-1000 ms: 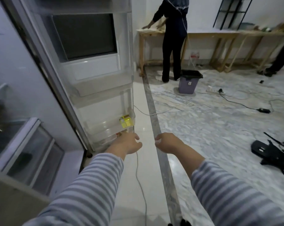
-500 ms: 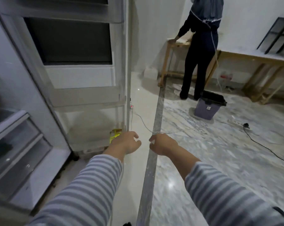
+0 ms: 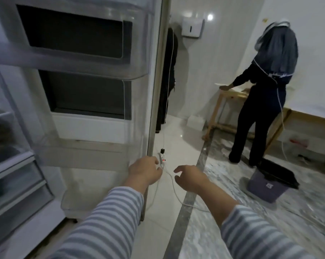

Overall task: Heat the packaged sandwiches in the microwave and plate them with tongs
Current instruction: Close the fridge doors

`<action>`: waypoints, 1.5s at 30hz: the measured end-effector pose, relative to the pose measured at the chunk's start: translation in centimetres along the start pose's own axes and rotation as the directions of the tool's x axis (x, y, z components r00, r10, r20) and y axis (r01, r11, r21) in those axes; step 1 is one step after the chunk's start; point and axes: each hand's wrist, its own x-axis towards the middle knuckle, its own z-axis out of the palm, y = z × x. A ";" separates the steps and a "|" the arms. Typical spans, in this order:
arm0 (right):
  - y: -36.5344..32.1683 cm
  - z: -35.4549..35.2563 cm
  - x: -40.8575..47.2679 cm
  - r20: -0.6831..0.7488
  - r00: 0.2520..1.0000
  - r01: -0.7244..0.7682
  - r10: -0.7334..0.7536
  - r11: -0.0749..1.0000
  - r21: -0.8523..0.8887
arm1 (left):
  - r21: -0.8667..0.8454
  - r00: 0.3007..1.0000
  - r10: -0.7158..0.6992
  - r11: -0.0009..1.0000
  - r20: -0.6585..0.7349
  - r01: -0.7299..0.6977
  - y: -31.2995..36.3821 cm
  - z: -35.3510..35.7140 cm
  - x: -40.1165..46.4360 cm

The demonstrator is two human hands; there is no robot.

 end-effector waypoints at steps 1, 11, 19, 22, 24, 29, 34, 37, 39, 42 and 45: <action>0.5 -1.2 1.2 -0.005 1.000 0.023 -0.023 1.000 -0.009 | 0.009 1.000 -0.008 1.000 -0.030 0.009 0.7 -0.5 0.9; 1.1 -10.1 9.9 -0.019 0.874 0.481 -0.485 0.871 -0.104 | 0.025 0.834 -0.176 0.975 -0.522 0.221 6.6 -4.3 4.0; -3.8 -17.6 12.8 -0.247 0.604 0.736 -0.758 0.649 -0.192 | 0.208 0.605 -0.076 0.899 -0.793 0.386 9.4 -9.1 4.8; -5.6 -20.0 13.4 -0.358 0.458 0.766 -0.813 0.566 -0.304 | 0.250 0.546 -0.041 0.859 -0.837 0.448 9.3 -10.3 5.7; -6.6 -21.1 14.0 -0.373 0.379 0.776 -0.847 0.510 -0.371 | 0.241 0.531 -0.071 0.835 -0.845 0.495 9.1 -10.8 6.2; -8.6 -21.6 16.0 -0.370 0.225 0.771 -0.902 0.397 -0.499 | 0.198 0.507 -0.167 0.784 -0.845 0.588 8.3 -10.8 7.6; -9.7 -20.3 17.6 -0.359 0.172 0.830 -0.918 0.331 -0.449 | 0.217 0.470 -0.155 0.734 -0.869 0.643 6.5 -10.6 8.4; -10.1 -19.6 18.0 -0.406 0.148 0.840 -0.902 0.332 -0.430 | 0.238 0.456 -0.126 0.715 -0.881 0.657 6.1 -10.7 8.2; -10.2 -19.4 18.0 -0.414 0.140 0.821 -0.900 0.339 -0.459 | 0.230 0.440 -0.136 0.697 -0.887 0.679 6.0 -10.8 8.0; -10.3 -19.2 17.3 -0.421 0.158 0.809 -0.893 0.361 -0.463 | 0.229 0.447 -0.177 0.664 -0.877 0.712 5.9 -11.0 7.5; -10.6 -18.9 16.1 -0.411 0.181 0.794 -0.893 0.380 -0.475 | 0.227 0.457 -0.208 0.650 -0.865 0.725 5.6 -11.0 6.5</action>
